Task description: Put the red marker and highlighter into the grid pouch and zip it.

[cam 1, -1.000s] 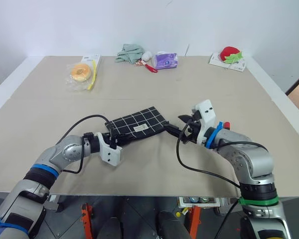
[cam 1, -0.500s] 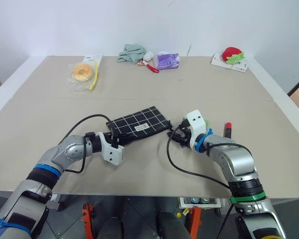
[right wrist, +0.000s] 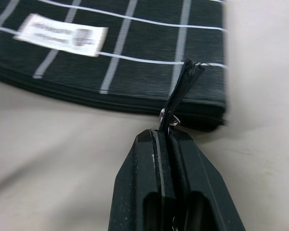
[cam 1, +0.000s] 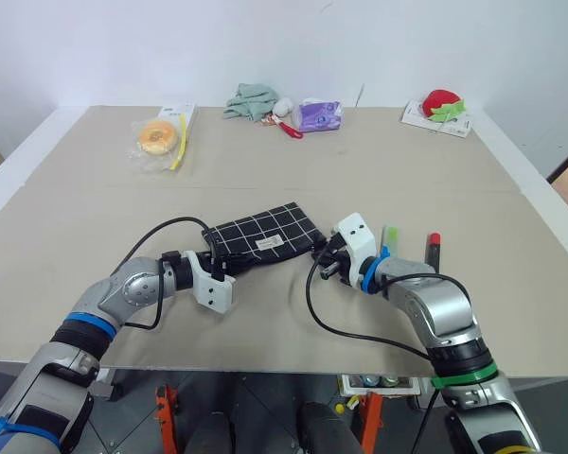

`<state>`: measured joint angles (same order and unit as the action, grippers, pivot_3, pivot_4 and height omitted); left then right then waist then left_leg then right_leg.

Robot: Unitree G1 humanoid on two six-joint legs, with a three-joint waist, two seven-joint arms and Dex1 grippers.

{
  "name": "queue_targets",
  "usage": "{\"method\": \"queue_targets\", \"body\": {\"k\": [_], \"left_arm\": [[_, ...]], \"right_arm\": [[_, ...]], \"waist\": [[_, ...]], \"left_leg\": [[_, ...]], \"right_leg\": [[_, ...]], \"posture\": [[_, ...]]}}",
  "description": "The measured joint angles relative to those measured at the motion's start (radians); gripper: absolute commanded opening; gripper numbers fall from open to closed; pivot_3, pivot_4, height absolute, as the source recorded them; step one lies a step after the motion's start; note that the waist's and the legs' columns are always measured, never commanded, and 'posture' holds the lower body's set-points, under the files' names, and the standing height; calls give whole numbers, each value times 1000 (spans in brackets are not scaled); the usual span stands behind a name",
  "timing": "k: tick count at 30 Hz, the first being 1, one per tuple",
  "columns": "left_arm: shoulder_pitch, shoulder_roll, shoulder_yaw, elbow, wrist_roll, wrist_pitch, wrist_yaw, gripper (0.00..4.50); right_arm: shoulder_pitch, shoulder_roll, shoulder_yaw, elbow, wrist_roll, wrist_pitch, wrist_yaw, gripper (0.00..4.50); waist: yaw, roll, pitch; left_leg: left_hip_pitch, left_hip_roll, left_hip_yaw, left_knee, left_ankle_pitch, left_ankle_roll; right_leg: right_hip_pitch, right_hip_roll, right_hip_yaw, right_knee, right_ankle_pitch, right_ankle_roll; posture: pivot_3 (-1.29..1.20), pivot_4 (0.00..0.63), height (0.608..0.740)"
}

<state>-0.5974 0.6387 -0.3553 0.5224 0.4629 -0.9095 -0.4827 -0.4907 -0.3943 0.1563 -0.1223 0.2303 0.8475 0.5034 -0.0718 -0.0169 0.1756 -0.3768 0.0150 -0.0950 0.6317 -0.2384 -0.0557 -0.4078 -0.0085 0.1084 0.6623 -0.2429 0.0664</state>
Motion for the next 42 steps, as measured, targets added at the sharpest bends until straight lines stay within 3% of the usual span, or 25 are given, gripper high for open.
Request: {"method": "queue_targets", "body": {"k": [22, 30, 42], "left_arm": [[0, -6, 5, 5, -5, 2, 2, 0], [9, -8, 14, 0, -14, 3, -5, 0], [14, -19, 22, -3, -32, 18, -20, 0]], "right_arm": [[2, 44, 112, -178, 51, 55, 98, 77], [1, -3, 122, -109, -5, 61, 73, 77], [-2, 48, 142, -126, -5, 73, 64, 77]], "waist": [[1, 0, 0], [1, 0, 0], [2, 0, 0]], "left_leg": [[0, 0, 0, 0, 0, 0], [0, -1, 0, -1, 0, 0], [-1, -2, 0, -1, 0, 0]], "right_leg": [[0, -1, 0, 0, 0, 1], [0, -1, 0, 0, -1, 1], [0, -3, -1, -1, -1, 2]], "posture": [[0, 150, 740], [0, 150, 740], [0, 150, 740]]}}
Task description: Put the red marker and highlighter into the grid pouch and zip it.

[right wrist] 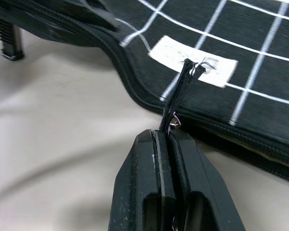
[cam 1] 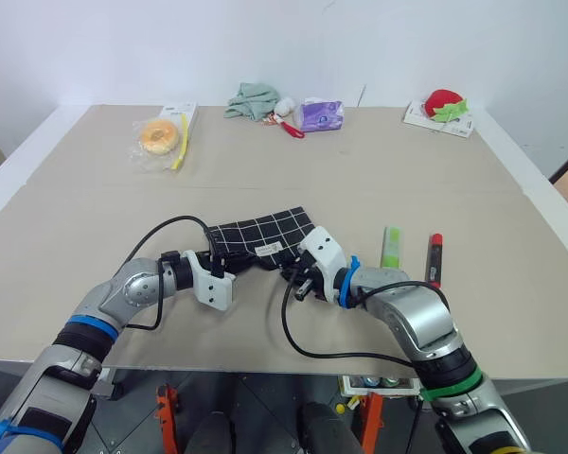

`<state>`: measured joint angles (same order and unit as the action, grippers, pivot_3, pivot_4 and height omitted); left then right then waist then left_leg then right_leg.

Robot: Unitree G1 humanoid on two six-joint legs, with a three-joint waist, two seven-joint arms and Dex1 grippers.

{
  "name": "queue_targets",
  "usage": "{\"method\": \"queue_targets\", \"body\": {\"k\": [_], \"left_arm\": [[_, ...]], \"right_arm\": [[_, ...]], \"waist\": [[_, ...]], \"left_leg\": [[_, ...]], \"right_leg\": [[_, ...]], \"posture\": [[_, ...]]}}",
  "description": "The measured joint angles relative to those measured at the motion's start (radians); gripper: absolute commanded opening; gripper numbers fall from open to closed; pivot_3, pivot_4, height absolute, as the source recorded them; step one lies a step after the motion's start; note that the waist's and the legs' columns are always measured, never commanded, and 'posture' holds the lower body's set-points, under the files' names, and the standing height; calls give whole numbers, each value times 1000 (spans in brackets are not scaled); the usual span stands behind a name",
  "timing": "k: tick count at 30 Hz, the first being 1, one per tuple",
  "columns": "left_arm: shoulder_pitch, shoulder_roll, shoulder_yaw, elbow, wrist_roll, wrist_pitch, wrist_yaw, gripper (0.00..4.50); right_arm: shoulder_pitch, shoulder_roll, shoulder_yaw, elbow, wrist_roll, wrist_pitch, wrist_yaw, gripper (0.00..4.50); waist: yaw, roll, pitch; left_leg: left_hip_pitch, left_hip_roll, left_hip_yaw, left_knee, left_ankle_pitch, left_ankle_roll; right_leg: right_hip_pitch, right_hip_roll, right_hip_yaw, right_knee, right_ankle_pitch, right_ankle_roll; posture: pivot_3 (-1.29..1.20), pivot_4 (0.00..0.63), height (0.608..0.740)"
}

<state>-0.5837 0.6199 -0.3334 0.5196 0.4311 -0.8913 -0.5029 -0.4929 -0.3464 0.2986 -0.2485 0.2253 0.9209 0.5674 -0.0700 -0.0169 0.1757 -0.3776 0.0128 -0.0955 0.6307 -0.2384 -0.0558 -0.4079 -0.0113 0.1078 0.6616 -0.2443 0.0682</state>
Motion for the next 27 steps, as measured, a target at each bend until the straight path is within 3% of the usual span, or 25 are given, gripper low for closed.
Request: {"method": "queue_targets", "body": {"k": [9, 18, 27], "left_arm": [[0, -2, 3, 0, 0, 2, -4, 0], [3, -9, 8, -3, -9, 4, -11, 0], [12, -14, 17, -18, -21, 18, -19, 0]], "right_arm": [[-2, 6, 4, -8, 2, 1, 4, 77], [-4, -86, 64, -33, -18, -20, 43, 77], [-17, -11, 69, -38, -16, -20, 36, 77]], "waist": [[0, 0, 0], [1, 0, 0], [1, 0, 0]], "left_leg": [[0, 0, 0, 0, 0, 0], [-1, -1, 0, 0, 0, 0], [-6, -1, -4, 0, 0, 0]], "right_leg": [[0, 0, 0, 0, 0, 0], [0, -2, -1, -3, 0, 1], [-1, -2, -5, -7, 1, 1]], "posture": [[0, 150, 740], [0, 150, 740], [0, 150, 740]]}}
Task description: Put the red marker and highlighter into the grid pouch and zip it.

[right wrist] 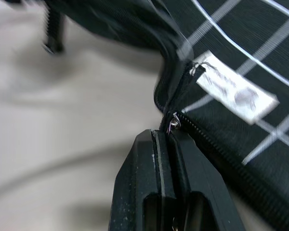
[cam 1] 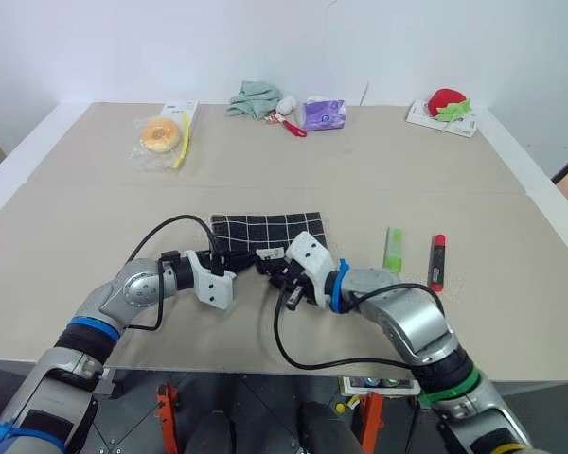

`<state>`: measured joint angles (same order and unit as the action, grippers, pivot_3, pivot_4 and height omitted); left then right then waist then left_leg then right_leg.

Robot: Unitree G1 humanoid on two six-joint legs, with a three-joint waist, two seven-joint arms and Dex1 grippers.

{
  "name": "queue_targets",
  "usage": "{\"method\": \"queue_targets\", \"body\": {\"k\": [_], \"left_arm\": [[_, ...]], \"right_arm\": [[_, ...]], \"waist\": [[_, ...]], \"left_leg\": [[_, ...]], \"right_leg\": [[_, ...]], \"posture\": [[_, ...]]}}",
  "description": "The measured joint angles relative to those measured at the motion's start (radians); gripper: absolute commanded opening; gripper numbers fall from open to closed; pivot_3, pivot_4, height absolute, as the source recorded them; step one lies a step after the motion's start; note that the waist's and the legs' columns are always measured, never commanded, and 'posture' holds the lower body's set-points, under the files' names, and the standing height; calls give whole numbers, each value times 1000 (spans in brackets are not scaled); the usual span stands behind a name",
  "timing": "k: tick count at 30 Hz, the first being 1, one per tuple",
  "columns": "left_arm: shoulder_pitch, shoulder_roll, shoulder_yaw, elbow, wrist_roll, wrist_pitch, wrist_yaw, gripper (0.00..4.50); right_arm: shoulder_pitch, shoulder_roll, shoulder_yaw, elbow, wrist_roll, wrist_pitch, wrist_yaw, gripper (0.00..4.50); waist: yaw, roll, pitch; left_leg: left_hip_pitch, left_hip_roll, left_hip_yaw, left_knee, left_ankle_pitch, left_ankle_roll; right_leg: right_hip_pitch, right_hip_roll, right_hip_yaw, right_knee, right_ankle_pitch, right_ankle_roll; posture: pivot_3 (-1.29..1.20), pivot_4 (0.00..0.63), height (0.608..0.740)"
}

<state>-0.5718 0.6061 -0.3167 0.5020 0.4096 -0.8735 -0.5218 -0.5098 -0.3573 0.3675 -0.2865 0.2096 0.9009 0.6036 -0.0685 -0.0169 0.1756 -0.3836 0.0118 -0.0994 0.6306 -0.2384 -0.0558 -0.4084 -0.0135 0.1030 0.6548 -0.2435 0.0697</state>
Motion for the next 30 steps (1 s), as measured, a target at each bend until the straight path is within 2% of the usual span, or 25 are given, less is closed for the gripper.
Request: {"method": "queue_targets", "body": {"k": [3, 10, 14, 19, 20, 23, 30], "left_arm": [[2, 0, 3, -1, -1, 2, 1, 0], [2, -1, 3, -4, -1, 4, 1, 0], [4, -3, 2, -13, -9, 7, -4, 0], [3, -4, 2, -12, -23, 17, -10, 0], [2, -6, 2, -11, -28, 20, -12, 0], [0, -12, 2, -6, -48, 22, -21, 0], [-20, -48, -6, 20, -92, 14, -60, 0]], "right_arm": [[0, 16, -21, 0, 6, -1, 1, 77], [16, -25, -71, -2, 28, -12, 25, 77], [67, -41, -239, -64, 143, -24, 63, 1528], [62, -46, -431, -113, 215, -17, 2, 4085], [64, -54, -459, -112, 215, -12, -25, 4459], [64, -80, -533, -112, 198, -7, -105, 4459], [72, -156, -654, -54, 48, 53, -355, 4459]], "waist": [[0, 0, 0], [0, 0, 0], [6, 0, 0], [12, 0, 0], [13, 1, 0], [19, 1, 0], [24, 1, 0]], "left_leg": [[0, 0, -2, 0, 0, 0], [-2, 0, -4, 0, 0, 0], [-4, -1, -5, 0, 0, 0], [-4, -1, -5, 0, 0, 0], [-4, -1, -5, 0, 0, 0], [-4, -1, -5, 0, 0, 0], [-6, -3, -5, -1, 0, 0]], "right_leg": [[0, 0, -2, 0, 0, 0], [0, 0, -4, -1, 0, -1], [0, -1, -5, -3, 0, 0], [0, -1, -6, -3, 0, -1], [0, -1, -6, -3, 0, -1], [0, -1, -6, -3, 0, -1], [0, -3, -6, -4, 0, 0]], "posture": [[0, 150, 740], [0, 150, 740], [0, 150, 740], [0, 150, 740], [0, 150, 740], [0, 150, 740], [0, 150, 740]]}}
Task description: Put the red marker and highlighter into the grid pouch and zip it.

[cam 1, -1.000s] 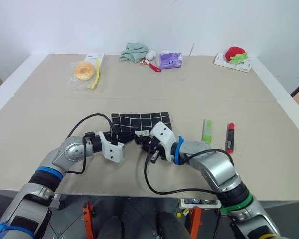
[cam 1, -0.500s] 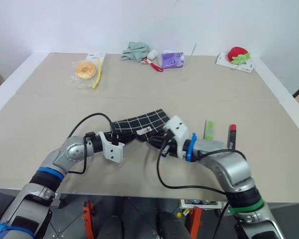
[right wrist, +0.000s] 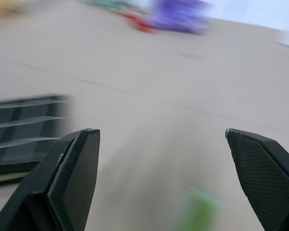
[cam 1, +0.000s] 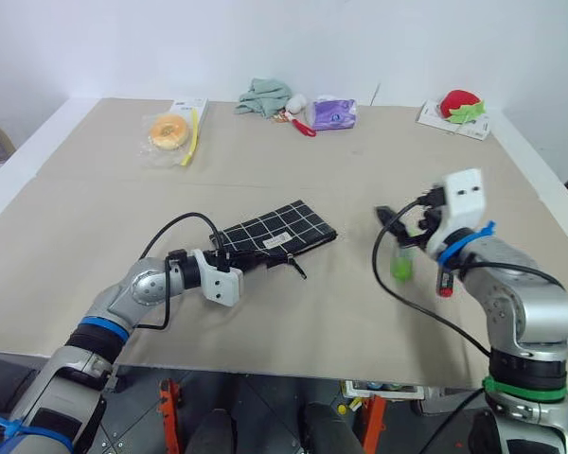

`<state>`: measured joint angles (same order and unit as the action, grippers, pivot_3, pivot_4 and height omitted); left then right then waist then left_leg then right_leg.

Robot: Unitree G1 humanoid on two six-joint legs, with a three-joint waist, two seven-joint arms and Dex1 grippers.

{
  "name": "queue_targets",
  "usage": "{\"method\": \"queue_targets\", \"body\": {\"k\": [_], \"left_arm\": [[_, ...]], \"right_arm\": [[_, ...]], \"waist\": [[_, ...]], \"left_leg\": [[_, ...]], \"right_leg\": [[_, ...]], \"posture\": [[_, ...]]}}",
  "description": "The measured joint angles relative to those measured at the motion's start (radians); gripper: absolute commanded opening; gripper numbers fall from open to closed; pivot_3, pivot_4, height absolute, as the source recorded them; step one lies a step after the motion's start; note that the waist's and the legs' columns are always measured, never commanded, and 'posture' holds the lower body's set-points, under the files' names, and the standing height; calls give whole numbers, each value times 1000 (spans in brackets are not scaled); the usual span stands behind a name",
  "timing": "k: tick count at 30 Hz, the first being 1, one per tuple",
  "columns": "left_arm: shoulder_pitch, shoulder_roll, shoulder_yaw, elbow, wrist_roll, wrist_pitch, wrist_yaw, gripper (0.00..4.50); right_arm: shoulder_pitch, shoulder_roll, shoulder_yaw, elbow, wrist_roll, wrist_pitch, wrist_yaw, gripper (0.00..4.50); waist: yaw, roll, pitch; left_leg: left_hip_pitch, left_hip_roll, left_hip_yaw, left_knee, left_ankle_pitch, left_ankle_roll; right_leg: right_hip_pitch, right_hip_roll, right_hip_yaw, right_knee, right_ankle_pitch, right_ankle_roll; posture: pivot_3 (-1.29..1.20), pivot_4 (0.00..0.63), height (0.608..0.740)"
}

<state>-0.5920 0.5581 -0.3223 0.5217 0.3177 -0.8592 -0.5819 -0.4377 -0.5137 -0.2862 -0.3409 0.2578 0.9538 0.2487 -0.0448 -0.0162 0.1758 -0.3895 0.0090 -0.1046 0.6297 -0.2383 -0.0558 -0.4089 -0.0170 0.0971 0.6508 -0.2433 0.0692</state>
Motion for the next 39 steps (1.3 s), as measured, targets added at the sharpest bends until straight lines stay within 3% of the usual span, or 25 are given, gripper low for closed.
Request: {"method": "queue_targets", "body": {"k": [5, 15, 23, 25, 29, 34, 39], "left_arm": [[-31, -24, -7, 51, -17, -20, -22, 0], [-76, -67, -23, 119, -43, -51, -56, 0], [-101, -75, -24, 136, -60, -58, -63, 0], [-101, -75, -24, 136, -62, -59, -64, 0], [-101, -76, -24, 136, -65, -58, -66, 0], [-102, -82, -24, 136, -87, -57, -86, 0], [-110, -92, -24, 137, -92, -56, -101, 0]], "right_arm": [[70, -4, -83, -7, -38, 129, -97, 4459], [158, 40, -116, -58, -43, 273, -137, 4459], [199, 17, -98, -60, -36, 280, -100, 728], [203, -1, -90, -55, -38, 276, -96, 509], [202, -62, -64, -16, -41, 138, -25, 509], [204, -325, 14, -56, -36, -373, 345, 509], [219, -485, 132, -42, -68, -583, 579, 509]], "waist": [[1, 1, 0], [-2, 1, 0], [-2, 0, 0], [-2, 0, 0], [-2, 2, 1], [-5, 5, 3], [-3, 2, 4]], "left_leg": [[0, -3, 0, 0, 0, 0], [0, -3, 0, 1, 1, 2], [-1, -3, 0, 2, 1, 2], [-1, -3, 0, 2, 1, 2], [-1, -4, 0, 2, 1, 2], [0, -3, 0, 2, 0, 3], [-2, -3, 0, 5, 0, 3]], "right_leg": [[0, -2, 1, 0, 0, 0], [0, -2, 1, 0, 1, 1], [1, -2, 0, 0, 0, 2], [1, -2, 1, 0, 0, 2], [0, -2, 1, 0, 1, 2], [1, -1, 1, 0, 0, 4], [1, -3, 0, 0, 1, 3]], "posture": [[0, 150, 740], [0, 150, 740], [0, 150, 740], [0, 150, 740], [0, 150, 740], [0, 150, 740], [0, 150, 740]]}}
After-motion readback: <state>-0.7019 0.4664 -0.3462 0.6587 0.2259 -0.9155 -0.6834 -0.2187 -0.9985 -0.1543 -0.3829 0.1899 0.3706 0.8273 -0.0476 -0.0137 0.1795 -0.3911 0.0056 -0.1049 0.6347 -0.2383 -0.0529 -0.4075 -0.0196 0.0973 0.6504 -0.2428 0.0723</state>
